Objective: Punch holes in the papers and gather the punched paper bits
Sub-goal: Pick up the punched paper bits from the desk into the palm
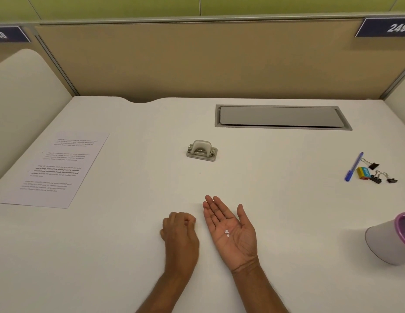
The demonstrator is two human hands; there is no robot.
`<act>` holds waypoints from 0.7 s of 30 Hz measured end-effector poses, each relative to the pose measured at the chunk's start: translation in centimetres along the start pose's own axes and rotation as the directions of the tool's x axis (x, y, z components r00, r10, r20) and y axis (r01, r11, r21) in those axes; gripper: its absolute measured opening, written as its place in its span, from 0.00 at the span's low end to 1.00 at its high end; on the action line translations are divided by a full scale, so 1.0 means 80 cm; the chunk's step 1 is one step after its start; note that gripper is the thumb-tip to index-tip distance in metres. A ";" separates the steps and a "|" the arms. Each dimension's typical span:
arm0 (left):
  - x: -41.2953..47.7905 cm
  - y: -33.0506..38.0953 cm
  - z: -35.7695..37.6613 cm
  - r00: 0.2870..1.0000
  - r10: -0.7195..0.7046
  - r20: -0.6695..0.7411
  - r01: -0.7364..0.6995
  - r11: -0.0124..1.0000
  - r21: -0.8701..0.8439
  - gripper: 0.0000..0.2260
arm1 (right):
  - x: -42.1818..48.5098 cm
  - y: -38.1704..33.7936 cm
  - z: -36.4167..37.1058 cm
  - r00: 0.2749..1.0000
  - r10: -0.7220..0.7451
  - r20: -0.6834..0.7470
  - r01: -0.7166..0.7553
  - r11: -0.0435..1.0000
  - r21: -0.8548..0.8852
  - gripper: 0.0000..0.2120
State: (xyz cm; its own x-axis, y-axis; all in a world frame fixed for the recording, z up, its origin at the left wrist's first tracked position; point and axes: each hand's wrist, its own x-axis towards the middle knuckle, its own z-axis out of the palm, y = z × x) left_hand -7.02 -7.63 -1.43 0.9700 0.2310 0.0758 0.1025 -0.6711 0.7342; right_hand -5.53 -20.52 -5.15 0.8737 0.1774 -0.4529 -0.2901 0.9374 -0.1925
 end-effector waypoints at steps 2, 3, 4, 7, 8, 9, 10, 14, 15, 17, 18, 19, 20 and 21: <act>-0.026 0.023 -0.002 0.997 0.074 0.033 -0.070 0.992 -0.103 0.08 | 0.000 0.000 0.001 1.000 -0.002 -0.005 0.002 1.000 -0.016 0.31; -0.039 0.033 0.001 0.994 0.098 0.058 -0.088 0.984 -0.152 0.08 | 0.001 0.000 0.001 1.000 -0.004 -0.007 0.003 1.000 -0.031 0.31; -0.049 0.043 0.003 0.991 0.101 0.087 -0.083 0.977 -0.196 0.08 | 0.001 -0.001 0.001 1.000 -0.002 -0.007 0.001 0.999 -0.043 0.31; -0.064 0.059 0.014 0.985 0.049 0.168 -0.005 0.967 -0.253 0.11 | 0.001 -0.002 0.000 1.000 0.008 -0.009 -0.008 0.999 -0.051 0.32; -0.066 0.061 0.016 0.982 0.043 0.184 0.006 0.967 -0.256 0.10 | 0.001 -0.001 0.000 1.000 0.006 -0.010 -0.007 0.998 -0.058 0.33; -0.067 0.061 0.018 0.980 0.045 0.193 0.006 0.967 -0.254 0.10 | 0.001 -0.001 -0.001 1.000 0.003 -0.006 -0.003 0.998 -0.063 0.33; -0.068 0.062 0.019 0.979 0.051 0.198 -0.001 0.969 -0.246 0.10 | 0.001 -0.001 -0.001 1.000 -0.001 0.001 0.001 0.998 -0.064 0.33; -0.067 0.061 0.019 0.980 0.075 0.186 -0.029 0.970 -0.242 0.19 | 0.002 0.000 -0.002 1.000 -0.002 0.021 0.004 0.998 -0.057 0.33; -0.066 0.060 0.018 0.982 0.074 0.176 -0.028 0.967 -0.253 0.20 | 0.002 0.000 -0.003 1.000 0.000 0.024 0.001 0.998 -0.055 0.33; -0.063 0.057 0.017 0.987 0.080 0.141 -0.038 0.959 -0.279 0.17 | 0.002 -0.001 -0.004 1.000 0.007 0.023 -0.006 0.999 -0.051 0.33; -0.061 0.055 0.015 0.990 0.087 0.110 -0.052 0.955 -0.290 0.15 | 0.002 -0.002 -0.004 1.000 0.009 0.019 -0.008 0.999 -0.050 0.33; -0.058 0.052 0.012 0.993 0.092 0.073 -0.066 0.952 -0.300 0.14 | 0.002 -0.002 -0.004 1.000 0.009 0.016 -0.008 0.999 -0.049 0.33; -0.054 0.049 0.009 0.996 0.088 0.035 -0.072 0.947 -0.312 0.12 | 0.002 -0.002 -0.003 1.000 0.009 0.017 -0.008 0.999 -0.042 0.33; -0.049 0.044 0.005 0.997 0.071 -0.001 -0.067 0.943 -0.325 0.11 | 0.003 -0.003 -0.002 1.000 0.010 0.017 -0.010 1.000 -0.027 0.33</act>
State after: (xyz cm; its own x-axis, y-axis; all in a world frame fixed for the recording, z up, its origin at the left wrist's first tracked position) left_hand -10.37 -11.20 0.58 0.9746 0.1836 0.1285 -0.0406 -0.4192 0.9070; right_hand -5.34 -20.73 -5.35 0.8772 0.1923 -0.4399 -0.3094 0.9271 -0.2116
